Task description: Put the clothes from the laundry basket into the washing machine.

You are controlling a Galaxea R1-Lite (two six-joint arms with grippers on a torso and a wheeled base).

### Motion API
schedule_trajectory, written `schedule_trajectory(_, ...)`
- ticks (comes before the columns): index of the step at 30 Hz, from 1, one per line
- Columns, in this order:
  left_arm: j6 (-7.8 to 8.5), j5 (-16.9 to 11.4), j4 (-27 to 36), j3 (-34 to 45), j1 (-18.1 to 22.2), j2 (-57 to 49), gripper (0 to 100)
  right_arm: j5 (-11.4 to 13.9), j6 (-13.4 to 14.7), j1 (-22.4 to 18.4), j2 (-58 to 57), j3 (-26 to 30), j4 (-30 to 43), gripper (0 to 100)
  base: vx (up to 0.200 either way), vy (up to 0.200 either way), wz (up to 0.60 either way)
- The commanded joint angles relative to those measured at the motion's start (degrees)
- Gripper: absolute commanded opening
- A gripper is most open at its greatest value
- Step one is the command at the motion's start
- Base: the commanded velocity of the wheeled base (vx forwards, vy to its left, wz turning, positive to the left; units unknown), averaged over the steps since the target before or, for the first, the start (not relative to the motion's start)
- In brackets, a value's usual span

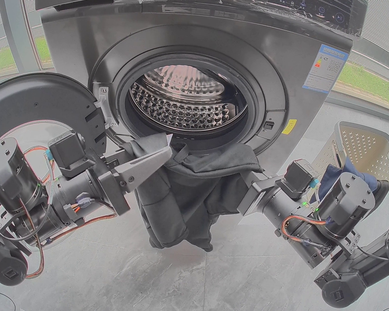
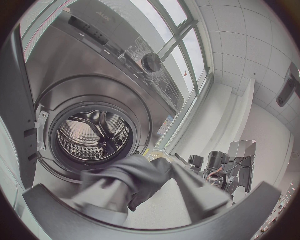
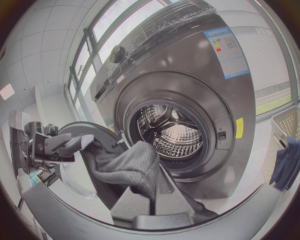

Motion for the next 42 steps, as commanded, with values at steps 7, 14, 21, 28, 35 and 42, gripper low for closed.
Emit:
schedule_trajectory(7, -0.87, 0.3, 0.1, 2.4, 0.3, 2.9, 100, -0.1, 0.1, 0.5, -1.5, -3.5, 0.1, 0, 0.0, 0.0, 0.0)
schedule_trajectory(14, -0.34, 0.7, 0.0, 3.2, 0.4, 6.6, 100, -0.1, 0.1, 0.5, -1.4, -4.5, 0.2, 0, 0.0, 0.0, 0.0)
schedule_trajectory(21, 0.45, 0.7, 0.0, 5.1, 0.4, 10.3, 100, -2.0, 0.1, 0.5, -0.4, -6.9, 0.8, 0, 0.0, 0.0, 0.0)
schedule_trajectory(28, 0.8, 0.6, 0.0, 6.7, 0.3, 12.7, 100, -2.1, 0.1, 0.3, 0.5, -9.3, 2.1, 0, 0.0, 0.0, 0.0)
schedule_trajectory(35, 1.77, 0.6, -0.1, 6.7, 1.7, 17.8, 100, -2.1, 0.1, 0.3, 0.9, -14.1, 6.1, 0, 0.0, 0.0, 0.0)
schedule_trajectory(42, 6.34, 0.2, -0.2, 4.2, 3.2, 26.0, 100, -2.1, 0.1, 0.3, 1.0, -17.1, 8.3, 0, 0.0, 0.0, 0.0)
